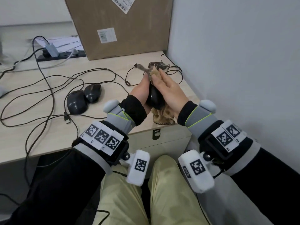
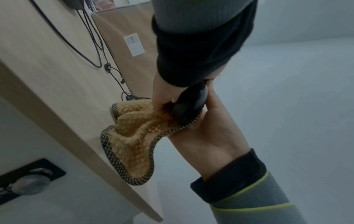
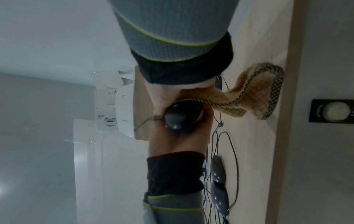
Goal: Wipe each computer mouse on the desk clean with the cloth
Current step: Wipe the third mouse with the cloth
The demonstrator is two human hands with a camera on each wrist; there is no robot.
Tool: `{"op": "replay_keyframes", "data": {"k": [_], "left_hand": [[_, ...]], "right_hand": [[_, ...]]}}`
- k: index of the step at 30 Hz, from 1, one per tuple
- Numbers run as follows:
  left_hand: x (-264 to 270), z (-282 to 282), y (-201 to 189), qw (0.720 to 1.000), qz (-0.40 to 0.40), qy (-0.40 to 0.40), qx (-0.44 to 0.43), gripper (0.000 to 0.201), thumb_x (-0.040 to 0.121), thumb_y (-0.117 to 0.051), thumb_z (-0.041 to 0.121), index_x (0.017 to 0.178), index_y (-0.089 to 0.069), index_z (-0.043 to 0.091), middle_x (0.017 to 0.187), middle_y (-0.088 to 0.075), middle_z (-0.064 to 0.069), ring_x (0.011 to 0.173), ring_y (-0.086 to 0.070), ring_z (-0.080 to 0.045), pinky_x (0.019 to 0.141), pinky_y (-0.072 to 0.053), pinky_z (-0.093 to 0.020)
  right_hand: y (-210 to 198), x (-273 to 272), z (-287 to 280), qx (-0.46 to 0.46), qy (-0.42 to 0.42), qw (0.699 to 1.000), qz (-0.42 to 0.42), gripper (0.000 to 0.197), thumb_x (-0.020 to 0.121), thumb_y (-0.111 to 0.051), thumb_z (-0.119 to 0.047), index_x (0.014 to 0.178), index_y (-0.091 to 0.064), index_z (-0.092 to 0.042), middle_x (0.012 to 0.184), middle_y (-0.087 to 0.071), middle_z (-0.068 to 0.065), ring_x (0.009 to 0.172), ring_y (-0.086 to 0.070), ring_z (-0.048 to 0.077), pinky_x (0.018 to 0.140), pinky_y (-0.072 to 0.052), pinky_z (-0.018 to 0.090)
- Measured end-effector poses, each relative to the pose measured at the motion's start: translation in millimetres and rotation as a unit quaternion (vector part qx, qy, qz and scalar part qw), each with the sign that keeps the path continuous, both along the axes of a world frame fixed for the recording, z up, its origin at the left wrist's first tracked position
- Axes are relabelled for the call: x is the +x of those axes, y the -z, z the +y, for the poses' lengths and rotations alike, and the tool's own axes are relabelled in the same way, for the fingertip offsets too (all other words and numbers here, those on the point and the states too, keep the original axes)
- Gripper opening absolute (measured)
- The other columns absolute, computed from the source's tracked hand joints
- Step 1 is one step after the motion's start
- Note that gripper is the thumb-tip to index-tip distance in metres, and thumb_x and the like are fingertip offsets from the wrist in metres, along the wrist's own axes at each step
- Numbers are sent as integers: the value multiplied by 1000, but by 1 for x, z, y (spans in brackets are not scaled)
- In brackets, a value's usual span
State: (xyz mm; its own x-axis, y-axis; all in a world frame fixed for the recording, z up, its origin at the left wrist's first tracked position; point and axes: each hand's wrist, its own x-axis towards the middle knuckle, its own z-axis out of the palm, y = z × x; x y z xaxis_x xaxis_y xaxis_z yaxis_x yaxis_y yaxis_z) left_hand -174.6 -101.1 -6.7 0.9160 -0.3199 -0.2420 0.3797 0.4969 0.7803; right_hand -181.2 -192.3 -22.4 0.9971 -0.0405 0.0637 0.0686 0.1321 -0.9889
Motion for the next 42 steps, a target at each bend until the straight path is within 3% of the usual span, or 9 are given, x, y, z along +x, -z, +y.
{"op": "replay_keyframes", "data": {"k": [6,10,13,18,24,29,32,36,42], "left_hand": [[-8,12,-6,992,-36,122,6,51,97,-36,47,118,-56,5,98,-67,-16,80,-69,-23,77,-58,-30],[-4,29,-20,989,-47,128,55,44,99,-36,42,119,-53,7,99,-66,-19,77,-68,-26,70,-58,-28],[0,40,-33,978,-64,137,142,39,99,-38,40,116,-53,9,97,-68,-17,70,-71,-22,59,-56,-22],[0,38,-51,948,-113,202,218,33,100,-36,32,99,-58,8,82,-72,-12,62,-70,-17,55,-55,-20],[6,36,-72,950,-176,197,167,37,101,-33,31,100,-59,6,78,-72,-6,67,-69,-16,64,-57,-25],[15,41,-65,974,-152,126,110,53,101,-20,45,104,-60,10,84,-74,-4,72,-71,-12,66,-57,-22],[21,49,-57,985,-119,86,92,55,99,-22,48,98,-62,11,77,-74,-4,66,-71,-11,58,-56,-18],[28,53,-47,995,-72,37,53,56,97,-29,52,106,-61,7,82,-72,-8,63,-70,-14,57,-55,-19],[58,68,-43,995,39,-88,-8,50,92,-46,54,100,-58,6,77,-72,-12,81,-63,-21,76,-53,-30]], "right_hand": [[5,11,-28,-4,121,993,9,23,91,-56,-30,82,-61,-10,69,-55,14,50,-51,12,45,-50,24],[-8,23,-61,103,171,980,-21,34,84,-58,-44,91,-69,-13,89,-67,11,80,-62,24,84,-53,56],[-40,24,-70,187,121,972,-79,53,88,-48,-50,116,-60,-6,109,-66,15,96,-63,29,89,-50,49],[-80,10,-49,-151,23,986,-72,53,83,-37,-71,81,-66,-26,75,-61,-6,67,-53,11,67,-42,29],[-77,18,-35,-268,-88,957,-72,54,90,-32,-61,112,-63,-23,119,-64,-4,113,-57,7,106,-38,33],[-81,24,-43,-349,-68,931,-78,44,96,-38,-46,84,-69,-18,91,-71,3,83,-63,12,90,-48,33],[-84,27,-49,-370,-20,927,-67,50,93,-44,-49,94,-69,-5,96,-71,15,82,-66,21,87,-52,38],[-87,28,-55,-279,1,960,-23,35,90,-54,-45,78,-66,-14,57,-61,-3,47,-55,8,55,-50,24],[-105,39,-73,-179,69,981,-9,35,89,-59,-37,84,-69,-4,69,-66,1,61,-59,12,72,-50,29]]}}
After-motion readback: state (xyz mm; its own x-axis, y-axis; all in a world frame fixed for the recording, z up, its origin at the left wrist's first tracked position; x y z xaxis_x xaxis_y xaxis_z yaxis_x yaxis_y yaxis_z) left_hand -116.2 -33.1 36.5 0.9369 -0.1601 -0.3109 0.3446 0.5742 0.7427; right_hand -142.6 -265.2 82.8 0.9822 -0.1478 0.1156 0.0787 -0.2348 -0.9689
